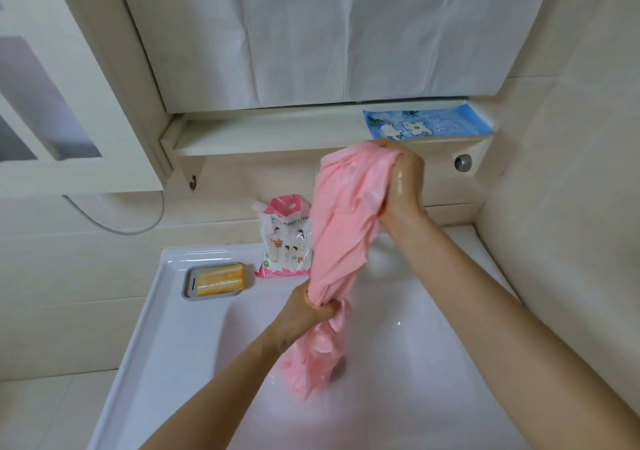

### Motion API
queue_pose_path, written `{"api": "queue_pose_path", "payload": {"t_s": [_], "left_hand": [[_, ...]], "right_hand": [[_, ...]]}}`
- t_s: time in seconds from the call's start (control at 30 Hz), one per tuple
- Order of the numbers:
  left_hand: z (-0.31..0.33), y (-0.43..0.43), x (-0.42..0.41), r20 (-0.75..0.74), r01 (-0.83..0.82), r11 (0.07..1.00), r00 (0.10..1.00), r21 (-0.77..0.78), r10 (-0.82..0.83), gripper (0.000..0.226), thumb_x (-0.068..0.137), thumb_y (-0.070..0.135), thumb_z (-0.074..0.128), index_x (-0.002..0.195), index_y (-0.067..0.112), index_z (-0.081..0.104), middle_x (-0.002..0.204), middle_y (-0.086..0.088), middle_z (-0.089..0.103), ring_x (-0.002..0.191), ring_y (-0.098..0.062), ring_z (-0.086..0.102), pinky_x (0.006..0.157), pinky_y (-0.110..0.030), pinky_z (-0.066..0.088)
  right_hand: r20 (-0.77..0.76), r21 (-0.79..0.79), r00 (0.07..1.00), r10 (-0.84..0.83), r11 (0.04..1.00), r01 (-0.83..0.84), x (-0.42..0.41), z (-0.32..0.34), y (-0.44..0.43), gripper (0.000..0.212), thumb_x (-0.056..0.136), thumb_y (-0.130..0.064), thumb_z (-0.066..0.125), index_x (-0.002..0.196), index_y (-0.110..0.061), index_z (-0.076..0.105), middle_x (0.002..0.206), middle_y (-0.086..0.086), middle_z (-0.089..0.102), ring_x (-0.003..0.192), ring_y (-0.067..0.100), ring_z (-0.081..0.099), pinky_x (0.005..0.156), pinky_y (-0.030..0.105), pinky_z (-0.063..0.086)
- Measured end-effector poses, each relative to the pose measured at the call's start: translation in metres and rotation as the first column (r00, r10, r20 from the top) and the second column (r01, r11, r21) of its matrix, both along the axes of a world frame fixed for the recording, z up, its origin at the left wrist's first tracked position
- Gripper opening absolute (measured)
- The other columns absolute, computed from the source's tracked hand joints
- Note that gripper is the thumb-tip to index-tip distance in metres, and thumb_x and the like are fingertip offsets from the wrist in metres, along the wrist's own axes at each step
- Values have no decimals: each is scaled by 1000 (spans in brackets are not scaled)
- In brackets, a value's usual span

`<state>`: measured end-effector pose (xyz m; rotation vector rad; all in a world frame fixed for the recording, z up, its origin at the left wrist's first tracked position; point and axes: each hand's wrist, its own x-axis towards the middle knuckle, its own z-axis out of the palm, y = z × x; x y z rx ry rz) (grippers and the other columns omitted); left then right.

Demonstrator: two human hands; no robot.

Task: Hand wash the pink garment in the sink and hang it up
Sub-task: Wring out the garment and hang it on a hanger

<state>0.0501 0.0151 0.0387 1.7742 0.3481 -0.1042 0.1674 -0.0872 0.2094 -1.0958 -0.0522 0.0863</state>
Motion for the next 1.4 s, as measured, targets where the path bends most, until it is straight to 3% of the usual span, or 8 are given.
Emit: {"api": "queue_pose_path", "payload": {"t_s": [0.17,0.4,0.6,0.77,1.0,1.17,1.3,1.4], "left_hand": [[4,22,-3,-64,191,953,981,236,-181,67,58,34,70,121,26,48,111,6,63,102,-15,60,86,-20,47],[33,47,7,-63,122,981,992,151,-113,55,80,-3,67,122,15,36,108,-7,56,80,-12,60,63,-17,51],[58,16,32,82,174,958,977,227,-197,57,72,-14,58,108,25,36,102,3,51,50,0,49,51,-16,42],[65,-1,40,93,301,930,941,213,-326,68,64,-1,65,114,27,29,114,-13,50,81,-9,60,60,-20,50],[76,42,22,367,18,954,921,298,-132,106,53,52,78,138,24,21,126,5,44,112,-8,50,91,-19,45],[15,40,-9,4,178,970,983,164,-181,138,40,62,86,148,18,12,145,2,34,134,-10,34,108,-28,37],[2,10,-11,55,85,995,995,49,-87,73,57,11,88,118,12,49,101,7,61,85,13,60,70,-10,49],[-11,-5,-16,78,92,995,992,44,-96,65,50,15,85,109,19,58,100,12,69,99,2,62,80,-13,47]], "right_hand": [[-130,-96,986,-109,991,96,30,-37,-62,31,86,-2,31,81,-9,60,85,13,62,77,25,60,72,31,48],[-268,-607,963,-10,779,-160,31,-143,-144,33,58,-20,57,91,-18,64,92,14,65,65,19,60,56,26,52],[-456,-745,790,409,311,-591,-2,-180,-132,99,72,-4,80,148,-28,21,149,2,31,127,20,42,89,25,44],[4,-733,694,720,474,-488,-29,-148,-55,117,66,-1,83,147,-38,7,145,-17,28,126,-4,42,87,8,42],[180,-694,889,422,694,-189,-27,-124,-9,50,63,-8,73,112,-10,61,100,3,65,89,17,60,78,32,50],[172,-429,932,318,876,-219,-30,-81,-6,37,59,-8,58,93,-20,64,87,-8,68,78,1,62,73,17,48],[185,-300,918,350,910,-286,-44,-60,8,39,57,-3,55,92,-17,63,88,0,65,79,8,61,72,20,49],[162,-207,931,328,933,-293,-49,-52,20,25,75,3,54,88,-18,59,81,-2,62,69,5,59,65,16,48]]}}
